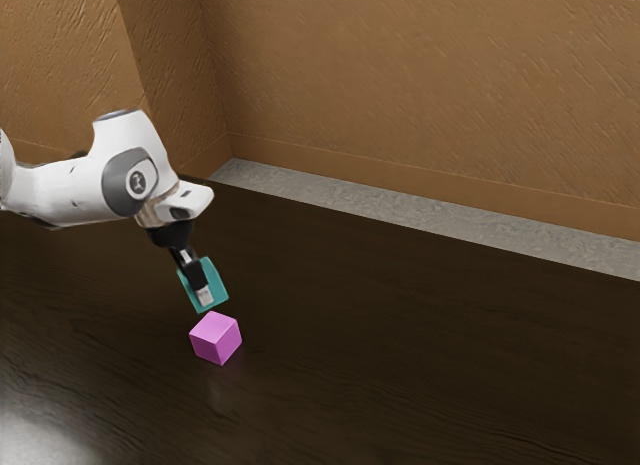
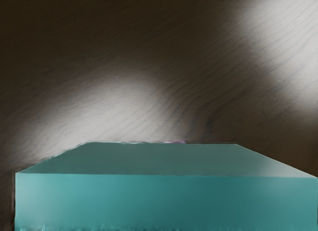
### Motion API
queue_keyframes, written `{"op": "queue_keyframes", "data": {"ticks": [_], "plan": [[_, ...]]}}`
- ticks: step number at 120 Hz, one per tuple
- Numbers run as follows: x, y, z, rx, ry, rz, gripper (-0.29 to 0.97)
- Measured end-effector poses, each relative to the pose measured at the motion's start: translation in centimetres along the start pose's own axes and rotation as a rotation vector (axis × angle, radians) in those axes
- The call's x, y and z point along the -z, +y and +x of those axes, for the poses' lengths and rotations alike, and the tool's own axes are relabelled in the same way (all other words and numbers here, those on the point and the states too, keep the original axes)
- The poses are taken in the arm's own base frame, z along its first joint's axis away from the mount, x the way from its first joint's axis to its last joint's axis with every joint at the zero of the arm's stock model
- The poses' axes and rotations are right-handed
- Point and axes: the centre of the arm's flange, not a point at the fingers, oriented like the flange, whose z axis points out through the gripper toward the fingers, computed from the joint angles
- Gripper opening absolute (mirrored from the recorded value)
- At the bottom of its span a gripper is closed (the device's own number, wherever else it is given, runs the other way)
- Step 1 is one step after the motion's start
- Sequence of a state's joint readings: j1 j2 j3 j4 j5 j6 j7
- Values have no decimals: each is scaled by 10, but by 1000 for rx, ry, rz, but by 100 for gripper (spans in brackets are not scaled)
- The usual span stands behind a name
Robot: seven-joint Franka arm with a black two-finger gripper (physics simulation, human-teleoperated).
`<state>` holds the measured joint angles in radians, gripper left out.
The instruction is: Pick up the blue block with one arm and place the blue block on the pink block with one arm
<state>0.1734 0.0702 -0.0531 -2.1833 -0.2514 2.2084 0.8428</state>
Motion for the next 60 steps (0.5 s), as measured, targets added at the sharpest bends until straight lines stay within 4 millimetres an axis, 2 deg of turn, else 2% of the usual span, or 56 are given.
{"op": "queue_keyframes", "data": {"ticks": [18,37,60], "plan": [[-12,-12,-14,125,-23,-15,39],[-36,10,6,164,-55,-28,39],[-40,6,8,237,-52,1,39]]}}
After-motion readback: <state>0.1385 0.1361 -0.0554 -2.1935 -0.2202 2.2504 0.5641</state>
